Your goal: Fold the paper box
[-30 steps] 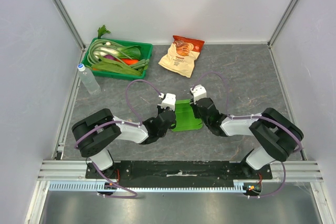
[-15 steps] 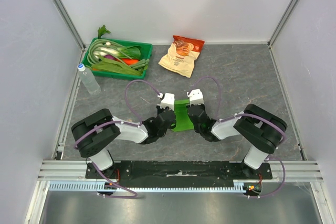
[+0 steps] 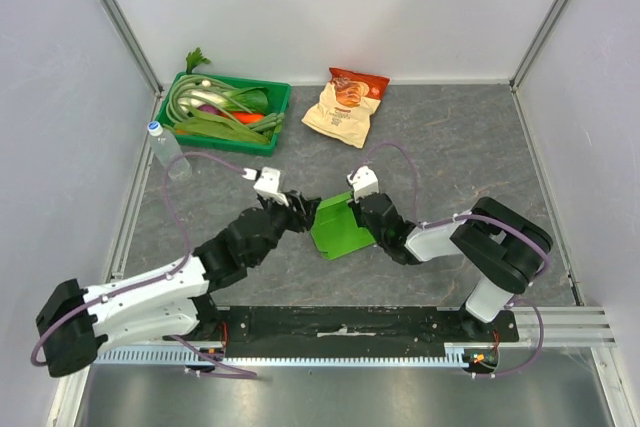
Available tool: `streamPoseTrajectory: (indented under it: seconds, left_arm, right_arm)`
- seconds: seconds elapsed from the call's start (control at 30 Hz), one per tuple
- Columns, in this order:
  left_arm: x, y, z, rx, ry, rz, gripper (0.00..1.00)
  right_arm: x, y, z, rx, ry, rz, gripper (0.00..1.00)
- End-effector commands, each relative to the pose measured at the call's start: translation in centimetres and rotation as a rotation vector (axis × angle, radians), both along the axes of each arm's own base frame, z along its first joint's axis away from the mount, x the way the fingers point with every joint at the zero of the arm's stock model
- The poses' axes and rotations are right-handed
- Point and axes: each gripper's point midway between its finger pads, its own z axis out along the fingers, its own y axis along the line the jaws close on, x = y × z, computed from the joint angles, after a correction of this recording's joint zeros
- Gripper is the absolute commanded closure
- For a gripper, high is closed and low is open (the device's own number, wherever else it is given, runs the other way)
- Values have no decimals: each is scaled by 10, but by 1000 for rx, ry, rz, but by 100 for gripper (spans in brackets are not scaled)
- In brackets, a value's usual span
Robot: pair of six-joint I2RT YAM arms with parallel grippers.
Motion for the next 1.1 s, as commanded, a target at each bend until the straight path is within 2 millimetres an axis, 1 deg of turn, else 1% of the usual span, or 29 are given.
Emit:
streamPoseTrajectory:
  seconds: [0.0,0.03,0.07,0.1,0.13,0.17,0.2,0.23,0.27,0.3,0.33,0.37,0.4,0.43,0.47,0.5,0.57,0.6,0.7,0.73,0.77,0.8,0.87,0.9,0.93,1.0,1.03,1.07]
  left_arm:
    - [1,9,-6,-25,118,-96,44]
    - [24,21,-12,-58,160,-49,50]
    - [22,9,-14,-81,193,-146,53]
    - [33,3,-8,-91,197,-164,56]
    - [42,0,-12,-57,203,-175,62]
    - [46,-13,-42,-1,283,-215,64]
    - [56,-25,-30,0,275,-243,65]
    - [58,-32,-36,16,301,-265,67]
    - [63,-41,-56,34,341,-279,68]
    - [68,-45,-60,33,347,-279,69]
    - [71,-47,-69,43,362,-273,71]
    - [74,-49,-87,65,392,-268,71]
    - [78,-52,-93,75,404,-276,71]
    - [78,-56,-100,86,415,-292,71]
    - [79,-63,-101,84,424,-320,73]
    - [78,-64,-121,107,470,-328,74]
    - [71,-69,-131,107,495,-359,77]
    - [69,-75,-131,101,485,-377,77]
    - [61,-87,-133,107,486,-419,78]
    - [57,-93,-135,103,494,-439,79]
    - [53,-96,-135,90,499,-463,79]
    - [51,-99,-136,81,507,-469,79]
    - [48,-104,-136,67,506,-479,80]
    - [47,-106,-135,68,504,-484,80]
    - [46,-108,-135,67,504,-490,80]
    - [45,-112,-136,59,511,-509,80]
    - [46,-114,-134,44,516,-512,80]
    - [42,-118,-135,25,523,-537,80]
  right_arm:
    - [-16,8,-12,-70,72,173,100]
    - [-14,7,-10,-82,65,187,100]
    - [-15,10,-9,-76,68,206,100]
    - [-15,11,-8,-78,68,215,100]
    - [-14,12,-6,-78,63,225,100]
    - [-15,13,-7,-79,65,235,100]
    - [-16,16,-7,-72,66,256,100]
    - [-16,18,-5,-65,60,265,100]
    - [-17,19,-5,-70,57,275,100]
    - [-19,20,-6,-65,57,288,100]
    - [-18,21,-4,-64,44,293,100]
    - [-18,21,-3,-66,41,296,100]
    - [-18,21,-3,-64,41,299,100]
    - [-18,22,-2,-64,34,299,100]
    - [-17,21,-2,-66,34,297,100]
    - [-15,22,0,-66,27,295,100]
    - [-14,22,-4,-79,37,291,100]
    - [-12,24,-4,-77,43,283,100]
    - [-3,18,-5,-67,47,197,100]
    - [-3,18,-10,-68,59,165,100]
    - [3,6,-10,-93,38,82,100]
    - [1,10,-10,-96,29,71,100]
    - [2,5,-12,-113,14,-10,100]
    - [-1,11,-9,-117,0,-22,100]
    - [-3,10,-12,-120,2,-46,100]
    - [-5,10,-10,-117,-15,-94,100]
    - [-6,8,-13,-120,-6,-103,100]
    - [-6,6,-13,-107,-1,-125,100]
